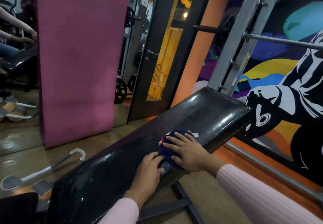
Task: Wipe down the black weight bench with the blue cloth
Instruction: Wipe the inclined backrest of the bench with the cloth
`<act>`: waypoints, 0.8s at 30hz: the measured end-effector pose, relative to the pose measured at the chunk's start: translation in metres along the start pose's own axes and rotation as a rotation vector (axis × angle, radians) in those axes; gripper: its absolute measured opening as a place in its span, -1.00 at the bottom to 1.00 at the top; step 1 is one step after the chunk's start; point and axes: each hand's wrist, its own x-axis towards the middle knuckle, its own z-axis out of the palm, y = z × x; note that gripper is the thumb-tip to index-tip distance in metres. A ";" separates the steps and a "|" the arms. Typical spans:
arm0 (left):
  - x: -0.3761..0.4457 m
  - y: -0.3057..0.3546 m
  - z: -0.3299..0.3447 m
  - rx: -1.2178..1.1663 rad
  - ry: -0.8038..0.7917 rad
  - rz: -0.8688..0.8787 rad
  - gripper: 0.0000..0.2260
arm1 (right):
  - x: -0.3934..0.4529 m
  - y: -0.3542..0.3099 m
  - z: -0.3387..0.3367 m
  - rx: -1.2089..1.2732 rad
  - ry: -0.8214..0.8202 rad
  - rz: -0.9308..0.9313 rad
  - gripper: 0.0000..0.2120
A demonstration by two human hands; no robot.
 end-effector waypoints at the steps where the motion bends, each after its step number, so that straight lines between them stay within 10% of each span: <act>1: -0.001 -0.001 -0.001 0.008 -0.006 0.004 -0.56 | -0.004 0.011 -0.002 -0.012 -0.001 0.002 -0.39; 8: -0.016 -0.007 -0.003 0.005 0.097 -0.172 -0.53 | 0.034 0.016 -0.007 0.009 0.003 0.295 -0.44; 17: -0.026 -0.024 0.005 -0.063 -0.001 -0.947 0.33 | 0.005 0.026 -0.006 -0.007 0.001 0.093 -0.30; 24: -0.024 -0.019 0.008 -0.104 0.030 -1.015 0.41 | 0.067 -0.012 0.001 -0.035 -0.012 0.251 -0.49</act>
